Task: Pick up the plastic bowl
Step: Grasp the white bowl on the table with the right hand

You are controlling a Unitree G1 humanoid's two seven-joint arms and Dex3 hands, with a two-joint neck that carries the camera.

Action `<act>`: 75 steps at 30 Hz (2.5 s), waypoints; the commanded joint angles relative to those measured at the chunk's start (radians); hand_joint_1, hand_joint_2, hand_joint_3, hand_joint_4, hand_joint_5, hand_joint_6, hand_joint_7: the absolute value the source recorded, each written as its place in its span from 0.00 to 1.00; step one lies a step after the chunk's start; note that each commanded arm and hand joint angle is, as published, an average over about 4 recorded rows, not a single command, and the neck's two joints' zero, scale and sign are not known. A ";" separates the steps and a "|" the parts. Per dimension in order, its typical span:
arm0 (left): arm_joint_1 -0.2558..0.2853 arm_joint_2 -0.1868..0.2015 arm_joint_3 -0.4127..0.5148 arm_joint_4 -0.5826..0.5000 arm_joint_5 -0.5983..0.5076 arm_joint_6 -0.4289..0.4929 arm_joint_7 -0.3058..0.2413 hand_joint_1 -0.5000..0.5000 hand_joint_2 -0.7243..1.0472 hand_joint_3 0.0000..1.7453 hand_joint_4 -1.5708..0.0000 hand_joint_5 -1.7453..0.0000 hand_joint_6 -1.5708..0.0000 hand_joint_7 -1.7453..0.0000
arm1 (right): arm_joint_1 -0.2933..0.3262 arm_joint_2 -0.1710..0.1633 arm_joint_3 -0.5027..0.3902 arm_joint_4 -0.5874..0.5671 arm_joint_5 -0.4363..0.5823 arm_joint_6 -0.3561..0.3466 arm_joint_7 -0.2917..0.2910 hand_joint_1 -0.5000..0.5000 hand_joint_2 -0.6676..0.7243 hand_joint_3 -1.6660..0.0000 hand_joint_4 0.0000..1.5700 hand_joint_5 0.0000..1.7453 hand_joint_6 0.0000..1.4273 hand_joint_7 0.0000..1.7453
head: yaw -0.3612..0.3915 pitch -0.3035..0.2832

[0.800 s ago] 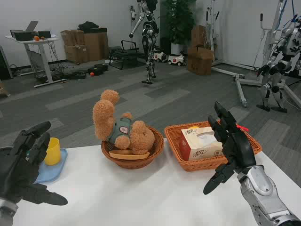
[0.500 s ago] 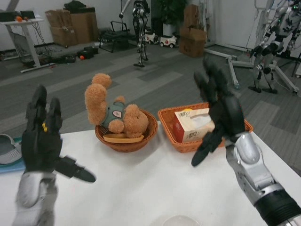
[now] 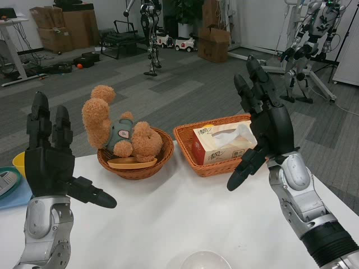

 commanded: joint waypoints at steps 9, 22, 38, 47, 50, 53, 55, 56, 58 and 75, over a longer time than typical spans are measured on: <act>-0.010 -0.001 0.002 0.020 -0.005 -0.004 0.003 0.00 0.08 0.00 1.00 1.00 1.00 1.00 | 0.001 0.002 -0.006 0.021 -0.002 0.004 -0.004 0.04 1.00 1.00 0.00 0.00 0.00 0.00 | 0.003 -0.001; -0.005 0.000 0.041 0.065 -0.022 0.015 -0.085 0.00 0.05 0.00 1.00 1.00 1.00 1.00 | 0.017 -0.095 -0.009 0.010 -0.092 0.056 0.059 0.08 0.93 1.00 0.00 0.00 0.00 0.00 | 0.063 -0.142; 0.030 0.022 0.180 0.134 -0.040 0.101 -0.217 0.00 0.10 0.00 1.00 1.00 1.00 1.00 | 0.225 -0.430 0.057 -0.077 -0.127 0.182 0.188 0.12 0.78 1.00 0.00 0.00 0.00 0.00 | 0.100 -0.326; 0.029 0.019 0.200 0.159 -0.040 0.105 -0.215 0.00 0.10 0.00 1.00 1.00 1.00 1.00 | 0.317 -0.452 0.119 -0.139 -0.352 0.177 0.188 0.17 0.73 1.00 0.00 0.00 0.00 0.00 | 0.063 -0.364; 0.021 0.022 0.205 0.166 -0.039 0.109 -0.214 0.00 0.10 0.00 1.00 1.00 1.00 1.00 | 0.328 -0.453 0.157 -0.158 -0.451 0.163 0.182 0.17 0.73 1.00 0.00 0.00 0.00 0.00 | 0.047 -0.370; 0.010 0.027 0.205 0.182 -0.039 0.114 -0.212 0.00 0.10 0.00 1.00 1.00 1.00 1.00 | 0.327 -0.454 0.193 -0.171 -0.543 0.147 0.174 0.15 0.74 1.00 0.00 0.00 0.00 0.00 | 0.028 -0.377; -0.001 0.031 0.205 0.202 -0.039 0.115 -0.211 0.00 0.10 0.00 1.00 1.00 1.00 1.00 | 0.321 -0.454 0.216 -0.171 -0.581 0.132 0.164 0.14 0.78 1.00 0.00 0.00 0.00 0.00 | 0.023 -0.380; -0.007 0.033 0.205 0.215 -0.040 0.115 -0.211 0.00 0.10 0.00 1.00 1.00 1.00 1.00 | 0.317 -0.454 0.229 -0.167 -0.593 0.123 0.157 0.14 0.81 1.00 0.00 0.00 0.00 0.00 | 0.023 -0.382; -0.013 0.035 0.205 0.227 -0.040 0.115 -0.211 0.00 0.10 0.00 1.00 1.00 1.00 1.00 | 0.313 -0.454 0.240 -0.153 -0.591 0.118 0.150 0.11 0.86 1.00 0.00 0.00 0.00 0.00 | 0.021 -0.387; -0.054 0.034 0.189 0.291 -0.040 0.118 -0.208 0.00 0.10 0.00 1.00 1.00 1.00 1.00 | 0.305 -0.353 0.455 0.274 -0.176 -0.206 0.083 0.12 0.82 1.00 0.00 0.00 0.00 0.00 | -0.034 -0.429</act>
